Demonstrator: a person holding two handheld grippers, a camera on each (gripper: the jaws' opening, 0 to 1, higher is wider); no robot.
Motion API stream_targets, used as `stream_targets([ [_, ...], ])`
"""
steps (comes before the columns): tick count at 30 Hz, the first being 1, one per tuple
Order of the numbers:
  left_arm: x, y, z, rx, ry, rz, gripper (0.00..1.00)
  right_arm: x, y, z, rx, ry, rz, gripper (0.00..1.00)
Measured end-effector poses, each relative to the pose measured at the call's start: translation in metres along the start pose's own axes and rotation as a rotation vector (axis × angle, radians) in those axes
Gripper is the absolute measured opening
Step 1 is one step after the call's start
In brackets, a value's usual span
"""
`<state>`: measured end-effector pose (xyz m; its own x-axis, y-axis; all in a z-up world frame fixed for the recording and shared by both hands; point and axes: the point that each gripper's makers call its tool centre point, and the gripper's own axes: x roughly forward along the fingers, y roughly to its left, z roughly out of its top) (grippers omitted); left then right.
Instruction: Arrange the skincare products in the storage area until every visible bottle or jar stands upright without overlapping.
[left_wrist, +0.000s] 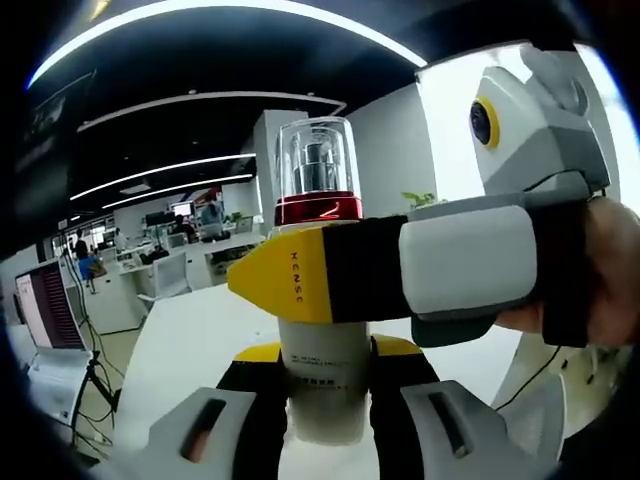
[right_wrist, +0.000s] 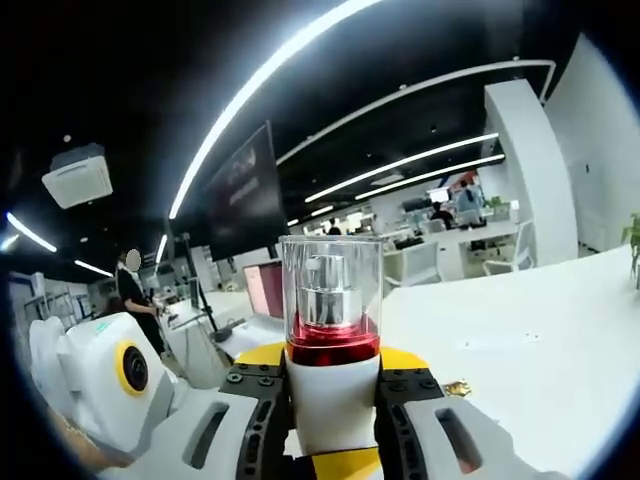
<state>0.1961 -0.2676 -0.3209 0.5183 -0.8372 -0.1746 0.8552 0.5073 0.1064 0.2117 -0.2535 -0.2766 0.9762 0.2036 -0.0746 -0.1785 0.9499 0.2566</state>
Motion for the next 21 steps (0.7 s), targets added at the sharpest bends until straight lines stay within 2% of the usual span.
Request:
stream_targets([
  [7,0.001,-0.002,0.002,-0.011,-0.010,-0.007,0.29,0.000,0.000,0.002,-0.018,-0.004,0.014,0.22],
  [15,0.002,-0.008,0.002,0.018,-0.022,-0.035,0.30,-0.004,-0.003,0.000,-0.024,-0.014,0.026,0.22],
  [21,0.000,-0.019,-0.002,0.028,-0.029,-0.121,0.30,-0.008,-0.006,-0.003,-0.056,0.002,0.048,0.22],
])
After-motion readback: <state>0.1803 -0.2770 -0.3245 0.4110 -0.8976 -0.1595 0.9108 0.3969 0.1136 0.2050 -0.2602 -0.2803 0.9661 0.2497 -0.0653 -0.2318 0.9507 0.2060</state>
